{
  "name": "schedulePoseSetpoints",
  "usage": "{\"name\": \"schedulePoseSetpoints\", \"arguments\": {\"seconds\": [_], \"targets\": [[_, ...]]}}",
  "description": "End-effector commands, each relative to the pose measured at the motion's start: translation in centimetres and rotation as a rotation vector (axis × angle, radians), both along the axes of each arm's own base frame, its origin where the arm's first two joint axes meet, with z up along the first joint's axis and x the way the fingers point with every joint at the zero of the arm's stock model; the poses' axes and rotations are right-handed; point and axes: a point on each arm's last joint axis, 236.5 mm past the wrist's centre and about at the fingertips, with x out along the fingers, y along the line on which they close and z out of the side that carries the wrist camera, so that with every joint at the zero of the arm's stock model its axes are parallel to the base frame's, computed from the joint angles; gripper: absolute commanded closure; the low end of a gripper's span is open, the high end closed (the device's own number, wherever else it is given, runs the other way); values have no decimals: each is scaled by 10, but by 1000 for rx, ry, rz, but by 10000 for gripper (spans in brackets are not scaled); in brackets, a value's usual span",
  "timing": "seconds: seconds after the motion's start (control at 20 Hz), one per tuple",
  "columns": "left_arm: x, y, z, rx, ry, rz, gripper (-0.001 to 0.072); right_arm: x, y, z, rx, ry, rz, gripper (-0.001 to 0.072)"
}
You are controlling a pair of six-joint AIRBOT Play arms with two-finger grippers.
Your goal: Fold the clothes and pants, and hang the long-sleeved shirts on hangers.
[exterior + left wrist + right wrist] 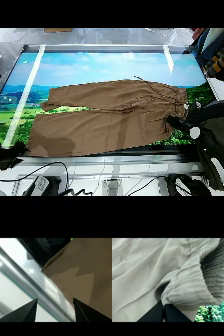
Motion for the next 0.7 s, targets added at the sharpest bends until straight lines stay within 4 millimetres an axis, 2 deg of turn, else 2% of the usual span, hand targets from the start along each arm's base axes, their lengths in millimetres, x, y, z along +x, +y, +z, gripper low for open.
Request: {"name": "schedulePoseSetpoints", "arguments": {"seconds": [0.0, 0.25, 0.4, 0.5, 0.65], "targets": [[13, 5, -9, -12, -47, 18, 181, -1, 1, -1, 2, 5, 3, 687], [12, 3, -27, -43, -25, -80, 187, -5, 3, -4, 8, 29, 6, 686], [10, 4, -34, -52, -9, -81, 187, -9, 4, -7, 14, 50, 9, 686], [10, 4, -39, -58, -5, -99, 235, -12, 5, -9, 18, 64, 12, 686], [20, 13, -43, -22, -45, -112, 254, -16, 7, -12, 23, 86, 16, 687]]}}
